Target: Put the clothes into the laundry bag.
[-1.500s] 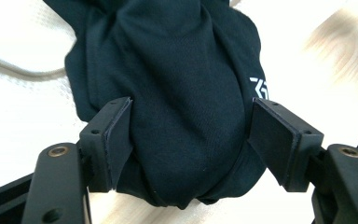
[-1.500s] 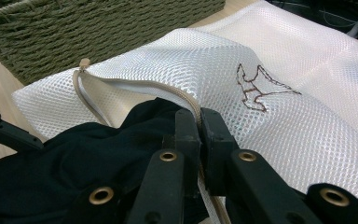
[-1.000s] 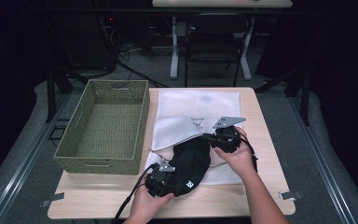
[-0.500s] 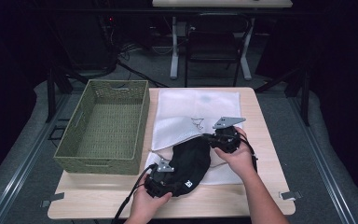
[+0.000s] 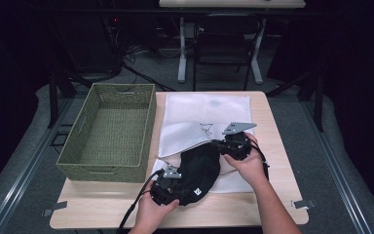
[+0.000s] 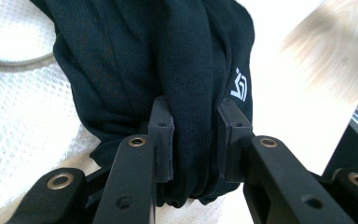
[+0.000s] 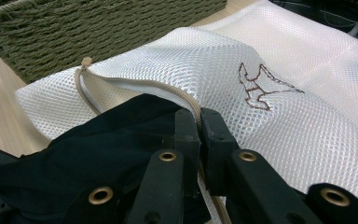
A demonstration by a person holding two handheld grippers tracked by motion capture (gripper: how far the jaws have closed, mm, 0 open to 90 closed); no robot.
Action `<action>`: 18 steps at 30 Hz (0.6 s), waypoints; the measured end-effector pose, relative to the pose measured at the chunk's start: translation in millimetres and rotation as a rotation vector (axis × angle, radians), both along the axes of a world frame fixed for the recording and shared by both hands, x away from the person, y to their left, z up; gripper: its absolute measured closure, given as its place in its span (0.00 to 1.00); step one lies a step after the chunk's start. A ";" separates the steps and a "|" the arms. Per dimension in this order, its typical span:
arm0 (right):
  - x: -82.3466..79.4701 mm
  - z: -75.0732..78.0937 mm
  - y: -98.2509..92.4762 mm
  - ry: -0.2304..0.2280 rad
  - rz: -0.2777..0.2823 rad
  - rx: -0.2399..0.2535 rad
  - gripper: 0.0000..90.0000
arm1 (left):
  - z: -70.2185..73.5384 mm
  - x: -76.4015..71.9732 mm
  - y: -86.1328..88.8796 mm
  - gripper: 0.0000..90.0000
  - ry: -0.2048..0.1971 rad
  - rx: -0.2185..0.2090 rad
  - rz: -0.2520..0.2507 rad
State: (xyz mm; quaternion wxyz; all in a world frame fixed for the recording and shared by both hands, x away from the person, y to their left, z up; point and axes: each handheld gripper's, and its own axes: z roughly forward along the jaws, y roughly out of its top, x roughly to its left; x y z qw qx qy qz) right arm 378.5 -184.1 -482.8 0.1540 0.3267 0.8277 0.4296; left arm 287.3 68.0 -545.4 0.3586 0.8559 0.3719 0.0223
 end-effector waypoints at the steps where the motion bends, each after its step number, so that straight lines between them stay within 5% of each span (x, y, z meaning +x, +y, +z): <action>1: -0.1 0.1 0.0 0.000 0.000 0.000 0.96 | 1.0 0.4 -0.4 0.80 -0.002 -0.002 0.001; 18: -0.8 0.3 1.0 -0.003 0.004 -0.001 0.96 | 20.0 21.7 -11.8 0.80 -0.052 -0.006 0.023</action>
